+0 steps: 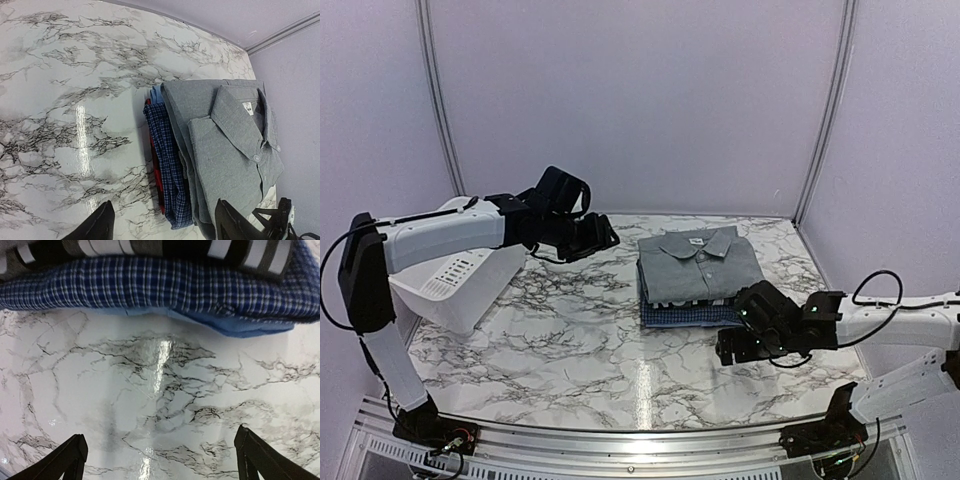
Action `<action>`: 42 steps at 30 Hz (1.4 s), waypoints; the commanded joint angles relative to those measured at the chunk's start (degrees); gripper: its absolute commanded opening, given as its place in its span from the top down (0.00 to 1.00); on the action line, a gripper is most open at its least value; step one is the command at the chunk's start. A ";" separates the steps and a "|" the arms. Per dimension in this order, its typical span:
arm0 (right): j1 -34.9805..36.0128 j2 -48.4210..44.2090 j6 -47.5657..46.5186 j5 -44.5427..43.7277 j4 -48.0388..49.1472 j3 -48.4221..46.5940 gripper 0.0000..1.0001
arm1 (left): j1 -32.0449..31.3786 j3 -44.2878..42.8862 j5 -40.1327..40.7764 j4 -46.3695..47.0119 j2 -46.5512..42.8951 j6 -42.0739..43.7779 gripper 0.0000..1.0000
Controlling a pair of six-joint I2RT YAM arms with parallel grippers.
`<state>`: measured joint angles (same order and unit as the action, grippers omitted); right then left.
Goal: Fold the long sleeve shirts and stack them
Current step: Place the square-folded shirt on the rectangle-folded shirt, then move the square-folded shirt to the corner of the board.
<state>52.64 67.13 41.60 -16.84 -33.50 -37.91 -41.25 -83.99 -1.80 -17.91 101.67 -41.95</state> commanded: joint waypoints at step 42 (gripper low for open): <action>-14.30 49.36 -6.78 5.13 24.36 -29.18 0.04 | 1.79 14.41 4.68 0.50 -20.84 1.56 0.01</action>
<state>40.56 111.26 34.15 -17.63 -6.09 -63.31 -39.94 -70.67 3.44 -17.80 83.22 -41.45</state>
